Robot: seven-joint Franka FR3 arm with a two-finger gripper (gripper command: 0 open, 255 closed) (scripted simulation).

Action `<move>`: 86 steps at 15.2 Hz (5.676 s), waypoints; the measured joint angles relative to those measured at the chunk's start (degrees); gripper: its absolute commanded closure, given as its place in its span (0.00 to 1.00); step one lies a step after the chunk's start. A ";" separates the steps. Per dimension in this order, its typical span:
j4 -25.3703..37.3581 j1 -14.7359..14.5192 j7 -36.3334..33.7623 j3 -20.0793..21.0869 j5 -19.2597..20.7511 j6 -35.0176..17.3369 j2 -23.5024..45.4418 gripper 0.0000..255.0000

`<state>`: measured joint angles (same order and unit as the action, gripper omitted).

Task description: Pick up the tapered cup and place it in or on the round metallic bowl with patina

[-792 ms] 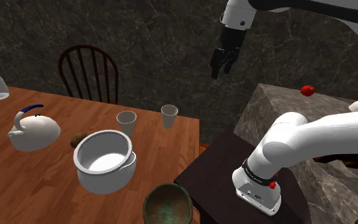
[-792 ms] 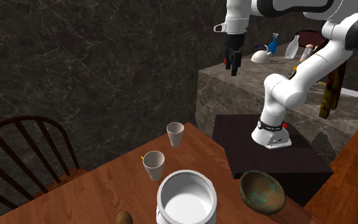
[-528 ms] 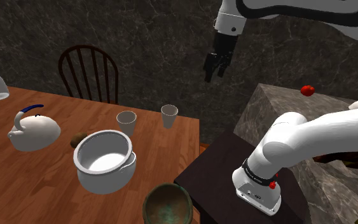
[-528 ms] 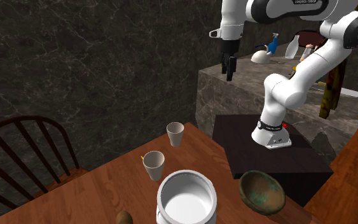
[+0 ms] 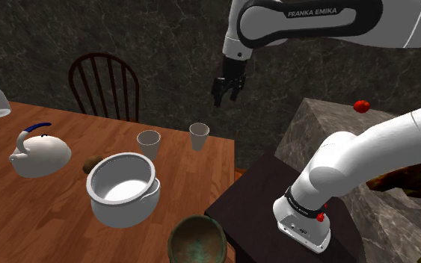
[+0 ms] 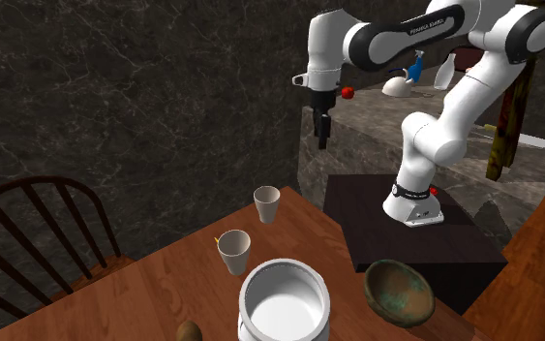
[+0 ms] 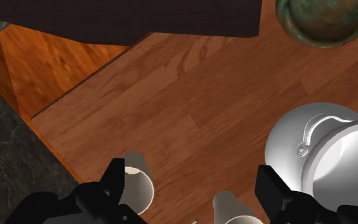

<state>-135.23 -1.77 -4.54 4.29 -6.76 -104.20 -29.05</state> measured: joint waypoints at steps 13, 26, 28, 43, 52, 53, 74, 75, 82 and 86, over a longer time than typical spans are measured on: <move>8.38 -1.11 -3.24 3.18 -0.90 -19.06 26.21 0.00; 29.61 -3.41 -6.73 3.59 1.36 -27.37 54.59 0.00; 34.34 -4.01 -7.28 3.46 1.76 -27.68 59.47 0.00; 36.33 -4.83 -7.64 3.29 2.10 -31.61 65.28 1.00; 36.44 -4.84 -7.66 3.28 2.11 -31.59 65.24 1.00; 36.46 -4.83 -7.64 3.28 2.11 -31.58 65.24 1.00; 38.49 -4.40 -8.68 3.66 1.79 -20.49 56.22 1.00; 38.99 -4.42 -8.78 3.67 1.80 -19.79 56.02 1.00; 41.19 -4.24 -9.11 3.73 1.74 -15.28 53.68 1.00; 42.60 -4.20 -9.32 3.76 1.72 -12.90 52.70 1.00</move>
<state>-92.63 -5.97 -13.87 8.05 -5.03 -117.10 23.65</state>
